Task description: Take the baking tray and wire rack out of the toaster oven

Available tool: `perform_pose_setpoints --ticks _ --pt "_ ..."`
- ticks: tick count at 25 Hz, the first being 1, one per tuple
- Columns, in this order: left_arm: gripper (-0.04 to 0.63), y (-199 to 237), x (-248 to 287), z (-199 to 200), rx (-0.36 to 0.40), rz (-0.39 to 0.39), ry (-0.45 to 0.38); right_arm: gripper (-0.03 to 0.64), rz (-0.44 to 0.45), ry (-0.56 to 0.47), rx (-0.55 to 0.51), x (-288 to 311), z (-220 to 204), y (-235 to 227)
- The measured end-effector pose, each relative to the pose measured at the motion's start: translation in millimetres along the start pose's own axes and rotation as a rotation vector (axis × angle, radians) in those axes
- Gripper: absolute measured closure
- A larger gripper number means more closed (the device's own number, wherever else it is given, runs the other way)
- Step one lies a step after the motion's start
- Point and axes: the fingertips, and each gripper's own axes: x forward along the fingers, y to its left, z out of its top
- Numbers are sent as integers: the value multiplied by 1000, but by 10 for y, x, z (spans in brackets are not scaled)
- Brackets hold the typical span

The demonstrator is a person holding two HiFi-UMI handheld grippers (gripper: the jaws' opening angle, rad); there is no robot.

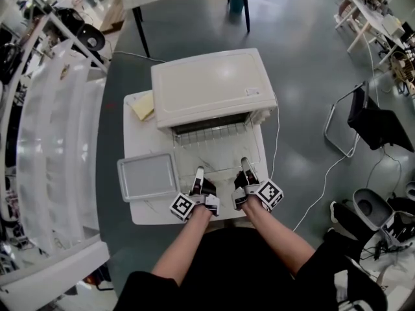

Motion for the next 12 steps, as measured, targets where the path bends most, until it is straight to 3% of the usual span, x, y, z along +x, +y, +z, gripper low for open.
perform_pose_setpoints --ticks 12 --pt "571 -49 -285 5 14 -22 41 589 -41 63 -42 -318 -234 -16"
